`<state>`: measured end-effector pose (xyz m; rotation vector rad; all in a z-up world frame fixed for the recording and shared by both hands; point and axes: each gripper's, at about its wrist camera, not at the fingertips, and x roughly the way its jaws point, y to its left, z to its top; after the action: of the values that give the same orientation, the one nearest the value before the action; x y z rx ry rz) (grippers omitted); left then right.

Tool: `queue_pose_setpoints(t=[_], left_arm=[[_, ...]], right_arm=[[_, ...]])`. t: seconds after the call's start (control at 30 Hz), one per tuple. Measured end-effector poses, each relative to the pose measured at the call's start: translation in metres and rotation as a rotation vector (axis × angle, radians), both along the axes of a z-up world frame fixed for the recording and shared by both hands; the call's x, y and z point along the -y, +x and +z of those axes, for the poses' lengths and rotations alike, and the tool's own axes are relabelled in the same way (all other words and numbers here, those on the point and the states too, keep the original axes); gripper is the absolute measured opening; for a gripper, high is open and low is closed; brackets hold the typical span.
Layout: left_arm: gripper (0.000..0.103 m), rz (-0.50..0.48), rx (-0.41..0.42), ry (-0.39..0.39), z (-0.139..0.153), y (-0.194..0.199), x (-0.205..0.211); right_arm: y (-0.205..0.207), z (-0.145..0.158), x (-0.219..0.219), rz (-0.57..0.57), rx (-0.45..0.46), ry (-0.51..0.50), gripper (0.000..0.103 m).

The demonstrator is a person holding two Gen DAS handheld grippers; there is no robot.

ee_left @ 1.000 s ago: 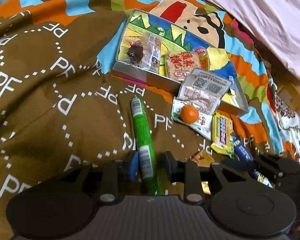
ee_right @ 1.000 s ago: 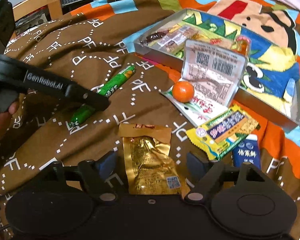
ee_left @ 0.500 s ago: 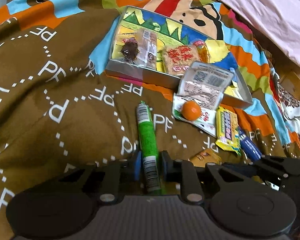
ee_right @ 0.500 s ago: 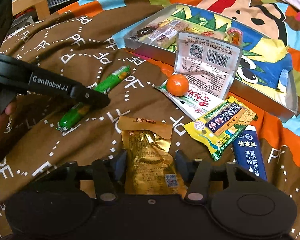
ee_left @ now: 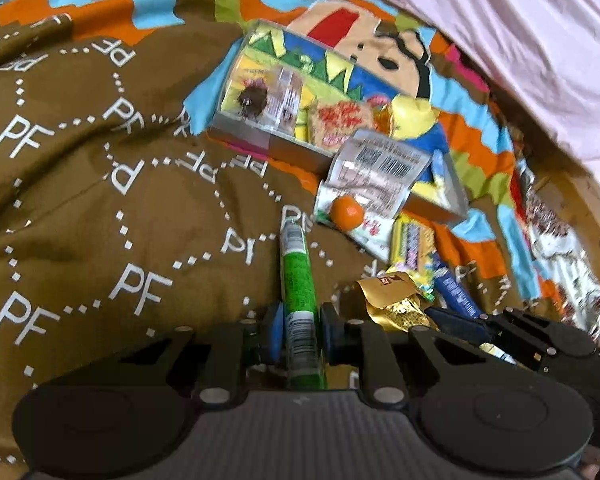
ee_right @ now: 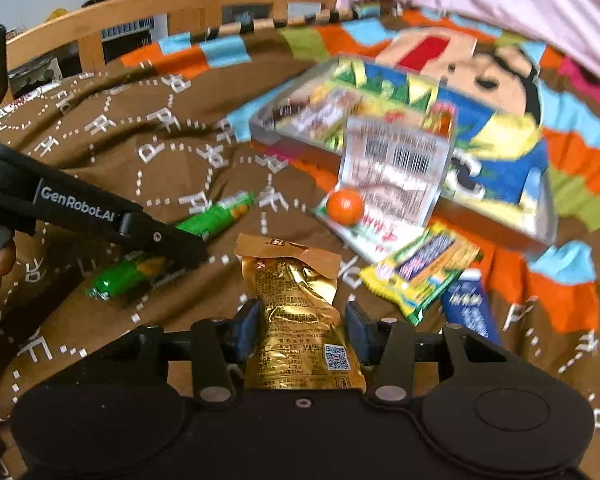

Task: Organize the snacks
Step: 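Lower the right tool and close it on the gold foil packet, then carry the green tube and gold foil packet over the tray and release them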

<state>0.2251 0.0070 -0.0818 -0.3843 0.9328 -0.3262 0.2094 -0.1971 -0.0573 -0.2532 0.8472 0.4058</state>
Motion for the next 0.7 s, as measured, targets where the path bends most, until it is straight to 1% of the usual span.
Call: queue_pose_setpoints(t=[0.1, 0.2, 0.3, 0.43, 0.57, 0.63, 0.7], left_arm=[[0.020, 0.010, 0.041, -0.029, 0.007, -0.002, -0.002], [0.019, 0.004, 0.040, -0.025, 0.008, 0.000, -0.001], [0.019, -0.006, -0.006, 0.009, 0.001, 0.005, 0.003], [0.019, -0.023, -0.063, 0.059, -0.012, 0.010, 0.008], [0.021, -0.018, -0.081, 0.039, -0.018, 0.018, 0.006], [0.021, -0.009, -0.084, 0.022, -0.021, 0.022, 0.004], [0.020, -0.015, -0.086, 0.024, -0.022, 0.024, 0.004]], right_arm=[[-0.006, 0.008, -0.002, 0.001, 0.075, -0.002, 0.049], [-0.008, 0.013, -0.001, -0.002, 0.113, 0.005, 0.049], [-0.006, 0.014, 0.000, -0.009, 0.119, 0.008, 0.049], [-0.004, 0.011, 0.000, -0.018, 0.103, 0.007, 0.049], [-0.004, 0.010, -0.001, -0.018, 0.105, 0.014, 0.049], [-0.004, 0.010, -0.002, -0.018, 0.112, 0.013, 0.049], [-0.004, 0.010, -0.001, -0.017, 0.119, 0.010, 0.049]])
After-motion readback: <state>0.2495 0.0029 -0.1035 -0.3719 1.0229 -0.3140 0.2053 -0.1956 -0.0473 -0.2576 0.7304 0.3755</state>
